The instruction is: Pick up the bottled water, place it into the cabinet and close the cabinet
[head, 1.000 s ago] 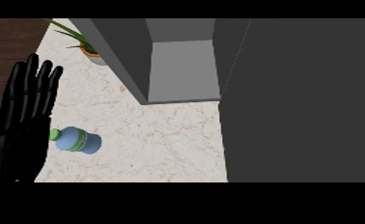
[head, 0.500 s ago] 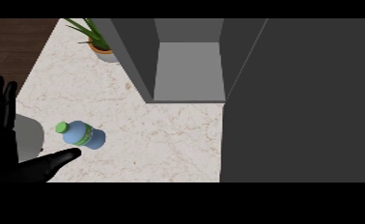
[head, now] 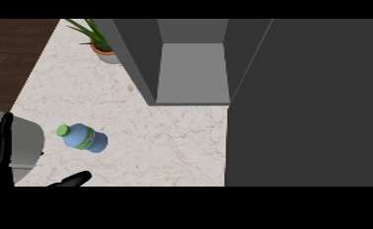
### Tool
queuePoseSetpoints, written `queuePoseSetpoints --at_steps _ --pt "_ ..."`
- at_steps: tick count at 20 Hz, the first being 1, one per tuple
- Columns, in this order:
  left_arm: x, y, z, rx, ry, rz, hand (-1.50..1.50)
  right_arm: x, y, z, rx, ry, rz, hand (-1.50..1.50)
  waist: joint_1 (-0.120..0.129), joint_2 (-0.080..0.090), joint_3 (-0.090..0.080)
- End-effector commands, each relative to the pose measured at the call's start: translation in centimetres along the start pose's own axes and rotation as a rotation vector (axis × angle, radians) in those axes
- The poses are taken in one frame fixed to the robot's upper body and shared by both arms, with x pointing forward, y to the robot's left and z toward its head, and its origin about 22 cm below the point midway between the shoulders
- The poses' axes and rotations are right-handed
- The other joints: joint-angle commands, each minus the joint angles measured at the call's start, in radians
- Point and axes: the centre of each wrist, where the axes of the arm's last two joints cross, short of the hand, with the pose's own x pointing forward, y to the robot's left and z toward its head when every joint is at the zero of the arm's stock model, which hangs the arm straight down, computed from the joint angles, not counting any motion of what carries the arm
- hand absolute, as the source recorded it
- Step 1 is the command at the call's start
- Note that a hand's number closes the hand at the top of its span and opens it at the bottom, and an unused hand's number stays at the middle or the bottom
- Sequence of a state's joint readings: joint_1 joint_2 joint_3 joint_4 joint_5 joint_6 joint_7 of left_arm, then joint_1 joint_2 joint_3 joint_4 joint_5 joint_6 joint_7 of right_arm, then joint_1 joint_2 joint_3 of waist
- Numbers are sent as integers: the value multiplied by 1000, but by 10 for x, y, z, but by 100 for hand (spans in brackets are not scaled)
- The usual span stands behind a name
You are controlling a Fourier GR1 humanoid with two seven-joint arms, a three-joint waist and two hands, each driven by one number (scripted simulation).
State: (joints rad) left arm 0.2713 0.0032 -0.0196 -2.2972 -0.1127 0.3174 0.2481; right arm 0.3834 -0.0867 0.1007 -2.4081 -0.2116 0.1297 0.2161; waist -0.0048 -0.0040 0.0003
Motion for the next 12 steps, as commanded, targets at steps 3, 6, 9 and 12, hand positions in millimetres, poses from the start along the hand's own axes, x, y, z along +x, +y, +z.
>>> queuePoseSetpoints --at_steps 3,6,9,12 --pt "16 -14 11 48 43 -29 -150 14 3 26 9 -5 -7 -150 -6 1 1" --pt "-10 0 15 47 50 -62 -150 16 7 32 11 1 -9 -150 -1 1 0" --pt "-11 7 22 91 64 -61 -150 29 7 47 8 14 6 -150 -5 -2 -1" --pt "-21 -21 9 141 54 -59 -150 18 15 46 4 -13 -25 -150 -12 1 0"
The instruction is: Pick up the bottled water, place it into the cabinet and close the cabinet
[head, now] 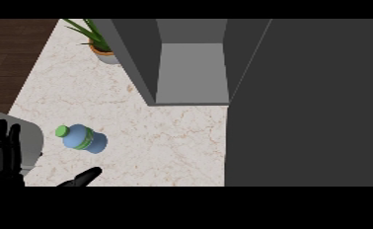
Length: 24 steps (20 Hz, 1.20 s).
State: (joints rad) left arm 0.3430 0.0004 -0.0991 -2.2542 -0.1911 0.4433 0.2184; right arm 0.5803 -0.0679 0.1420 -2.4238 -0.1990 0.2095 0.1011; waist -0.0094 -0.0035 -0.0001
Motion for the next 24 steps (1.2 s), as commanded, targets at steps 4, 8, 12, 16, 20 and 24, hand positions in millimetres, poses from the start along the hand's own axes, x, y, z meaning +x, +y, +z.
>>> queuePoseSetpoints --at_steps 4,8,12,16,20,24 --pt "-39 17 -6 85 40 -32 -150 27 -1 23 -5 -39 24 -150 -2 -1 -1" --pt "-70 25 -14 92 80 -64 -150 29 6 32 4 -28 26 -150 -8 -1 -1" --pt "-86 28 -11 94 102 -40 -150 41 15 37 -1 -43 44 -150 -5 -1 -1" --pt "-123 34 -22 116 108 -43 -150 38 17 44 2 -38 30 -150 -13 0 -2" --pt "-160 53 -20 144 121 -20 -150 34 13 43 9 -39 37 -150 -4 1 -2" --pt "-189 62 -17 164 125 -14 -150 47 13 49 4 -37 27 -150 -6 2 -2"
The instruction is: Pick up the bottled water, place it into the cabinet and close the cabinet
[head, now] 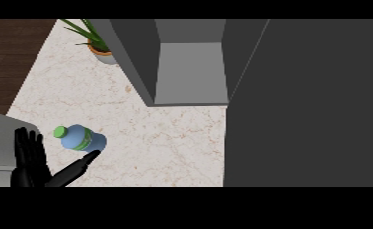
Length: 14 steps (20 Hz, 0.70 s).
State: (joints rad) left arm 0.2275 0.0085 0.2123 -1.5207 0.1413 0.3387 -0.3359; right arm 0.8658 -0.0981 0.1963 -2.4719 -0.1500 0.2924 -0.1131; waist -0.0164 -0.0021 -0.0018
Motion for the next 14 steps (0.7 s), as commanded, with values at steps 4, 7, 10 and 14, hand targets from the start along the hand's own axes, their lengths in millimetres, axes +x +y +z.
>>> queuePoseSetpoints --at_steps 4,7,10,14 --pt "-56 1 0 59 -12 -6 -150 37 -5 5 12 -36 23 -150 3 3 0" --pt "-63 15 -14 38 15 41 -150 40 -2 16 22 -31 24 -150 -7 0 0" --pt "-80 9 -7 -36 37 114 -150 44 6 12 46 -19 40 -150 -4 1 -1" --pt "-96 -5 8 -122 47 186 -150 21 -1 -2 9 -28 14 -150 13 4 0"
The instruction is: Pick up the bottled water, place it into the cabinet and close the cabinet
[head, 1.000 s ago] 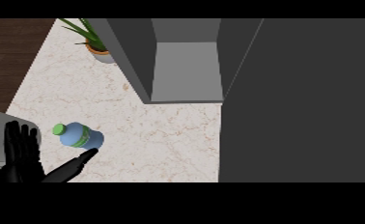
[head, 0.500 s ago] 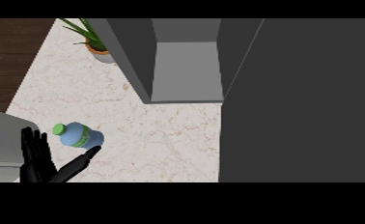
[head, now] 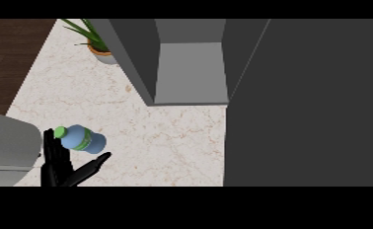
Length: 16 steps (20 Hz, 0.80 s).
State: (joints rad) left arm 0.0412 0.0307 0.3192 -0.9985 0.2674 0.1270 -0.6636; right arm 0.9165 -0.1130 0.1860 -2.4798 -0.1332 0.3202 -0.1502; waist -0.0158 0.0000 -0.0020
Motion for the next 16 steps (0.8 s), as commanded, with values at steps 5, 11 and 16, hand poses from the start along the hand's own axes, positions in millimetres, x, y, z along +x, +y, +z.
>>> queuePoseSetpoints --at_steps 5,11,16 --pt "-30 -4 -3 -25 -2 101 -150 41 7 8 0 -54 -11 -150 -8 -1 0" --pt "-40 -4 -12 35 -41 174 150 21 2 9 13 -46 -21 -150 -7 2 0" --pt "-37 -10 -15 29 -67 240 150 31 3 13 -10 -26 -3 -150 -4 1 0"
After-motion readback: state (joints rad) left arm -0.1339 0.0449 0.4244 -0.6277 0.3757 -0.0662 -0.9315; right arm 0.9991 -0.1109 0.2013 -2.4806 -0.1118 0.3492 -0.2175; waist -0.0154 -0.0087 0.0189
